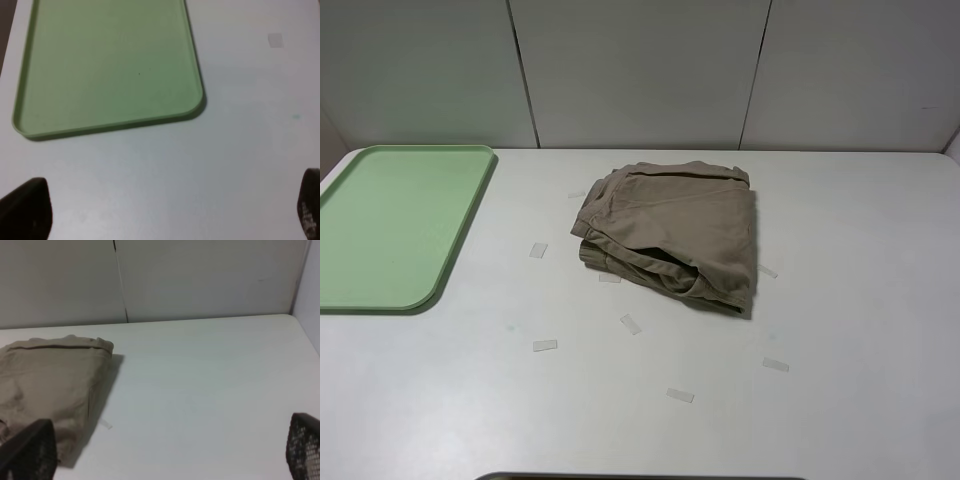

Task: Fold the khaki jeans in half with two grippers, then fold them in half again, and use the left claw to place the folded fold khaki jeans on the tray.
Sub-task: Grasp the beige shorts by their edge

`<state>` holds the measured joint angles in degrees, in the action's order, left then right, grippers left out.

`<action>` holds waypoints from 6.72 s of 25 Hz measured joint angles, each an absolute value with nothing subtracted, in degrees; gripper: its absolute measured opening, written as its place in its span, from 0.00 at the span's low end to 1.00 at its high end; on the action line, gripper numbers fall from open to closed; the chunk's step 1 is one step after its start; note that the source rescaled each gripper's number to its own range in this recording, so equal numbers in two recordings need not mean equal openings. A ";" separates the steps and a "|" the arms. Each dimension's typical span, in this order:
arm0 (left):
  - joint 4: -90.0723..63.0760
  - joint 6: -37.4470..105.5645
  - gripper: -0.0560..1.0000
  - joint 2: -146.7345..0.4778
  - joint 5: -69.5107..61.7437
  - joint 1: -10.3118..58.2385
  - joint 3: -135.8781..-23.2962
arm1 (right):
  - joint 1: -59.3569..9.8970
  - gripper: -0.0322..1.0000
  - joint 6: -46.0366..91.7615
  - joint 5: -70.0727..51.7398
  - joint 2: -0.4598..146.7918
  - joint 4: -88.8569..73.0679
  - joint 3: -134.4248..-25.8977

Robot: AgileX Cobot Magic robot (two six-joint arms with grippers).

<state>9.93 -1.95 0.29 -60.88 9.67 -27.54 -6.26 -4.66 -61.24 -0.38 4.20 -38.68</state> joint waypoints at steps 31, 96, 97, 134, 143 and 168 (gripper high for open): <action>9.93 -1.95 0.98 0.29 -60.88 9.67 -27.54 | -6.26 1.00 -6.01 -58.38 -0.38 2.65 -28.32; -79.00 59.00 0.94 -88.65 -24.94 10.13 -44.04 | -6.26 1.00 -6.01 -58.38 -0.38 2.65 -28.32; -79.30 59.09 0.94 -90.69 -25.69 9.69 -45.16 | -6.26 1.00 -6.01 -58.38 -0.38 2.65 -28.32; -81.04 57.96 0.94 -125.37 -26.83 15.09 -68.45 | -6.26 1.00 -6.11 -58.38 -0.38 2.65 -28.32; -81.11 57.96 0.94 -125.37 -22.64 17.89 -68.51 | -6.26 1.00 -6.11 -58.38 -0.38 2.65 -28.32; -83.14 56.76 0.69 -129.58 -17.46 25.24 -74.44 | -6.26 1.00 -6.11 -58.38 -0.38 3.79 -28.32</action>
<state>-83.14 56.76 -129.58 -17.46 25.24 -74.44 -6.26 -6.11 -58.38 -0.38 3.79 -28.32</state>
